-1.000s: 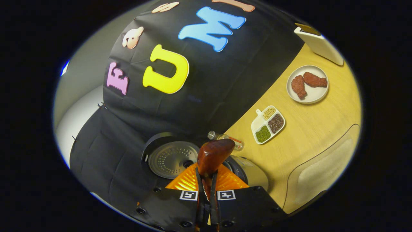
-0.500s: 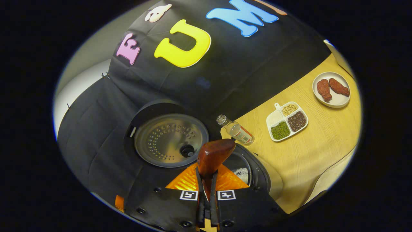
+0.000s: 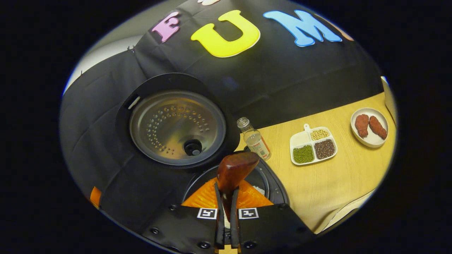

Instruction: Close the left gripper, press the button to open the rice cooker; take a wooden spoon from the chopstick holder with the right hand, scoop a spoonful of rice and pour it into the rice cooker, then put the wooden spoon back into the chopstick holder.

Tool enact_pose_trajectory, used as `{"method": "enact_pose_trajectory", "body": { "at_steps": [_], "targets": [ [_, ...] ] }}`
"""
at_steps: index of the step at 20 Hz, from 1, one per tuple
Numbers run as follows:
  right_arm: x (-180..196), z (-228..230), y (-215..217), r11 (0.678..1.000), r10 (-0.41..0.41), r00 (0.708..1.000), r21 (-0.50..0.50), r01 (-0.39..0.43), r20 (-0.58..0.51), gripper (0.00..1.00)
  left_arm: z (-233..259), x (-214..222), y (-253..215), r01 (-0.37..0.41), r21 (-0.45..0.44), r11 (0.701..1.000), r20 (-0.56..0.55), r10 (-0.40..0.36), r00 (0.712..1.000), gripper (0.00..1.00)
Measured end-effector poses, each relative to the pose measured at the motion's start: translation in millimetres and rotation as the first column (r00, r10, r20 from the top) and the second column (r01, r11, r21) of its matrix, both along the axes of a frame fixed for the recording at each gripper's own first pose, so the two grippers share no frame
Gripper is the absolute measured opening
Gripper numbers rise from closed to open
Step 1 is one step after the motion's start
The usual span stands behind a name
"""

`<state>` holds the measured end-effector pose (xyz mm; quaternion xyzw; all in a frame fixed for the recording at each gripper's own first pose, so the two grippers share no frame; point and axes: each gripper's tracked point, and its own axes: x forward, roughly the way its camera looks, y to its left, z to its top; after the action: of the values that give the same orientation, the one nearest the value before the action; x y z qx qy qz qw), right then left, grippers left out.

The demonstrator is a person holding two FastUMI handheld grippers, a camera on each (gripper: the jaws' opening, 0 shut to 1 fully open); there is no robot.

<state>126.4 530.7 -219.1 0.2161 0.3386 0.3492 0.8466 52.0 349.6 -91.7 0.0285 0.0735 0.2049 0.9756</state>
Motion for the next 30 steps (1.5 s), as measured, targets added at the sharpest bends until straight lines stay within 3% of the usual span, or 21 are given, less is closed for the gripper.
{"method": "enact_pose_trajectory", "body": {
  "at_steps": [5,7,11,14,19,21,22,23,27,30],
  "targets": [
    [-2,12,4,0.993,0.077,0.984,-0.103,-0.061,0.16,0.08,0,4,-10,0.011,-0.011,1.0,0.005,-0.011,1.0,0.81],
    [-3,17,7,0.986,0.112,0.965,-0.151,-0.077,0.238,0.04,0,5,-11,0.013,-0.007,1.0,0.003,-0.013,1.0,0.81],
    [-7,22,14,0.96,0.199,0.907,-0.262,-0.102,0.372,0.08,-4,8,-11,0.012,-0.015,1.0,0.0,-0.012,1.0,0.81],
    [-19,29,21,0.93,0.285,0.829,-0.349,-0.117,0.482,0.08,-3,8,-10,0.012,-0.021,1.0,0.001,-0.012,1.0,0.81],
    [-34,48,30,0.866,0.425,0.632,-0.494,-0.076,0.648,0.08,3,11,-12,0.023,-0.009,1.0,0.009,-0.023,1.0,0.81],
    [-40,55,29,0.86,0.441,0.591,-0.507,-0.061,0.676,0.05,5,12,-14,0.03,-0.01,0.999,0.014,-0.03,0.999,0.81],
    [-39,55,30,0.862,0.438,0.591,-0.502,-0.064,0.677,0.08,7,12,-16,0.035,-0.011,0.999,0.017,-0.035,0.999,0.81],
    [-37,54,28,0.87,0.426,0.61,-0.486,-0.075,0.668,0.08,8,13,-18,0.04,-0.012,0.999,0.019,-0.04,0.999,0.81],
    [-31,55,23,0.937,0.304,0.772,-0.322,-0.136,0.558,0.08,13,16,-32,0.064,-0.016,0.998,0.032,-0.064,0.997,0.81],
    [-27,79,7,0.976,0.193,0.864,-0.185,-0.119,0.465,0.08,18,19,-45,0.087,-0.013,0.996,0.037,-0.087,0.996,0.81]
  ]
}}
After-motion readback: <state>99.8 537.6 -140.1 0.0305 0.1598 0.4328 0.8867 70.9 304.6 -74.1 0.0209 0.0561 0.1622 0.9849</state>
